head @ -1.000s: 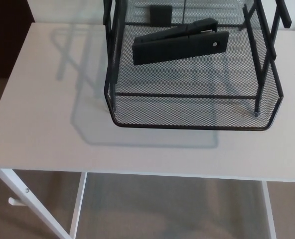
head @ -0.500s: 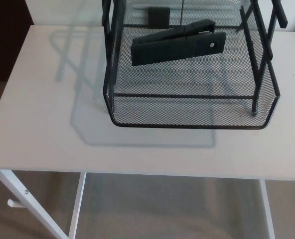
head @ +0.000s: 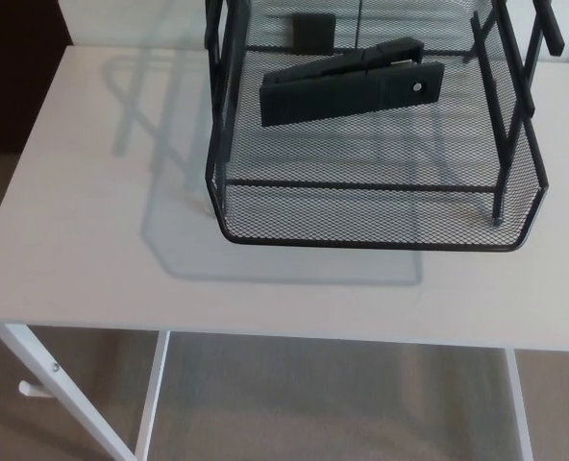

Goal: The robot walks towards a desk on which a file tray is kept in the middle and a stapler is kept to its right. The robot lifts the stapler using its right hand and places it on the file tray.

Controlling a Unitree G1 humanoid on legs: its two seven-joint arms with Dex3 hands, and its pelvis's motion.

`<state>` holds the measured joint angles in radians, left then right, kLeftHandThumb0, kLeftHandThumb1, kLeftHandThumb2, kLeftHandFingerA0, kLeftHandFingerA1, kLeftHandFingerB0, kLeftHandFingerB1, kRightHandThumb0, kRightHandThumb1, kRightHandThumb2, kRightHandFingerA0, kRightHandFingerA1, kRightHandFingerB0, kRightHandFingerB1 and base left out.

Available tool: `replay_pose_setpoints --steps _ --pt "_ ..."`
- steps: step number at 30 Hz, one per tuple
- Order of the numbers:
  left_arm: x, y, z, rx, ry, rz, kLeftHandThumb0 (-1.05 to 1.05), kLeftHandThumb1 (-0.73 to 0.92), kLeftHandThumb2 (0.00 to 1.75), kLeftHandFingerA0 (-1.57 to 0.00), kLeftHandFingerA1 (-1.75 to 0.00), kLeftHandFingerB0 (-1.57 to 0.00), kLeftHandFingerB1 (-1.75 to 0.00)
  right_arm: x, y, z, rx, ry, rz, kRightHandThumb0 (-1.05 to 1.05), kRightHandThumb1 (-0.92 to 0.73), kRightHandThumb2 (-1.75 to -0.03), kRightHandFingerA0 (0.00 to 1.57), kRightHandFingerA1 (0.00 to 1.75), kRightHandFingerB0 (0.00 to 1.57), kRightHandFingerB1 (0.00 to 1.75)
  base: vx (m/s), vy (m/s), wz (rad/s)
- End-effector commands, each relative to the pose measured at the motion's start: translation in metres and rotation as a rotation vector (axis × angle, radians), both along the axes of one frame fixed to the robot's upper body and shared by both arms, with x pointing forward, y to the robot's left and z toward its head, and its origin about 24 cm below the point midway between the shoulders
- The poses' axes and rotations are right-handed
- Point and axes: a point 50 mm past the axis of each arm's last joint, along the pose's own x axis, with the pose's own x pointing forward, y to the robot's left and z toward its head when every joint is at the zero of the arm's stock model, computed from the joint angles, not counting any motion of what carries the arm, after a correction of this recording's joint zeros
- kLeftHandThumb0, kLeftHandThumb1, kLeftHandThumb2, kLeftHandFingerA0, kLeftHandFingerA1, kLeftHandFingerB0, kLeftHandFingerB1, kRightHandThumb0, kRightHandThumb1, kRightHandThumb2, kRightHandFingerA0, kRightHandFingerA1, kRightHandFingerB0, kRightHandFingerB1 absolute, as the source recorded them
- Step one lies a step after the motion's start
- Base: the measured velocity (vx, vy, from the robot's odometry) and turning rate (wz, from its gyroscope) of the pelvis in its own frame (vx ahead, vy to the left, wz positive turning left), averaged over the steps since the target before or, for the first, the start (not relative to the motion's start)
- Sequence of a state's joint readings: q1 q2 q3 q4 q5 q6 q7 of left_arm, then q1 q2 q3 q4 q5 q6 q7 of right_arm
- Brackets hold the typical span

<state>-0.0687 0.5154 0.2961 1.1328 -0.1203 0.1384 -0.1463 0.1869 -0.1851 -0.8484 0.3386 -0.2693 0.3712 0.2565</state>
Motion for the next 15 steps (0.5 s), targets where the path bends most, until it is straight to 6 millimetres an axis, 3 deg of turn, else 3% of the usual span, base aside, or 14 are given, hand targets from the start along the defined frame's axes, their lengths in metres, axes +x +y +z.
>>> replay_pose_setpoints --steps 1,2,3,4,5,8,9,10,11,12,13,14,15 --pt "-0.0036 0.0089 0.0052 0.051 0.032 0.011 -0.73 0.92 0.68 -0.40 -0.56 -0.19 -0.37 -0.0030 0.0043 -0.0039 0.163 -0.084 -0.033 -0.52 -0.69 -0.60 0.13 0.75 0.00 0.25 0.00 0.000 0.00" --pt "-0.0029 0.0090 0.0056 0.052 0.035 0.009 -0.72 0.92 0.68 -0.40 -0.57 -0.20 -0.39 -0.0029 0.0035 -0.0047 0.189 -0.097 -0.041 -0.49 -0.67 -0.60 0.08 0.69 0.00 0.28 0.00 0.000 0.00" --pt "-0.0025 0.0089 0.0058 0.051 0.035 0.006 -0.72 0.92 0.68 -0.38 -0.56 -0.19 -0.38 -0.0032 0.0029 -0.0050 0.198 -0.089 -0.034 -0.58 -0.50 -0.86 0.16 0.65 0.00 0.25 0.00 0.000 0.00" --pt "-0.0023 0.0087 0.0058 0.051 0.035 0.002 -0.72 0.92 0.68 -0.38 -0.56 -0.19 -0.38 -0.0037 0.0025 -0.0050 0.194 -0.063 -0.010 -0.58 -0.50 -0.86 0.16 0.65 0.00 0.25 0.00 0.000 0.00" --pt "-0.0023 0.0087 0.0059 0.053 0.035 -0.007 -0.72 0.92 0.68 -0.39 -0.57 -0.19 -0.39 -0.0039 0.0019 -0.0065 0.178 -0.060 0.025 -0.50 -0.71 -0.61 0.07 0.66 0.00 0.23 0.00 0.000 0.00" --pt "-0.0036 0.0090 0.0053 0.063 0.036 -0.013 -0.70 0.88 0.66 -0.42 -0.66 -0.22 -0.40 -0.0049 0.0030 -0.0061 0.182 -0.058 0.011 -0.51 -0.67 -0.60 0.12 0.71 0.00 0.32 0.00 0.000 0.00" --pt "-0.0038 0.0091 0.0054 0.056 0.024 -0.011 -0.67 0.86 0.65 -0.44 -0.68 -0.26 -0.35 -0.0051 0.0047 -0.0061 0.194 -0.080 0.005 -0.50 -0.59 -0.75 0.06 0.64 0.03 0.24 0.00 0.000 0.00" --pt "-0.0036 0.0090 0.0056 0.061 0.019 -0.023 -0.65 0.85 0.66 -0.42 -0.67 -0.25 -0.34 -0.0052 0.0043 -0.0056 0.210 -0.069 0.020 -0.49 -0.68 -0.60 0.14 0.74 0.00 0.30 0.00 0.000 0.00" --pt "-0.0031 0.0093 0.0060 0.064 0.021 -0.024 -0.69 0.68 1.01 -0.42 -0.69 -0.13 -0.46 -0.0052 0.0040 -0.0053 0.164 -0.013 0.057 -0.51 -0.67 -0.62 0.29 0.70 0.05 0.26 0.00 0.000 0.00" --pt "-0.0031 0.0095 0.0061 0.061 0.015 -0.014 -0.64 0.82 0.65 -0.41 -0.63 -0.19 -0.32 -0.0057 0.0044 -0.0041 0.166 -0.014 0.059 -0.51 -0.65 -0.61 0.25 0.69 0.05 0.29 0.00 0.000 0.00" --pt "-0.0031 0.0096 0.0060 0.066 0.019 -0.010 -0.65 0.64 0.97 -0.43 -0.68 -0.12 -0.45 -0.0048 0.0033 -0.0033 0.100 0.081 0.127 -0.63 -0.55 -0.86 0.63 0.85 0.05 0.37 0.00 0.000 0.00" --pt "-0.0030 0.0097 0.0059 0.069 0.022 -0.009 -0.65 0.64 0.97 -0.43 -0.68 -0.12 -0.45 -0.0043 0.0030 -0.0031 0.071 0.123 0.159 -0.63 -0.55 -0.86 0.63 0.85 0.05 0.37 0.00 0.000 0.00" --pt "-0.0030 0.0096 0.0059 0.068 0.023 -0.011 -0.62 0.82 0.64 -0.41 -0.64 -0.24 -0.35 -0.0044 0.0029 -0.0036 0.066 0.124 0.164 -0.62 -0.53 -0.85 0.47 0.74 0.06 0.43 0.00 0.000 0.00"
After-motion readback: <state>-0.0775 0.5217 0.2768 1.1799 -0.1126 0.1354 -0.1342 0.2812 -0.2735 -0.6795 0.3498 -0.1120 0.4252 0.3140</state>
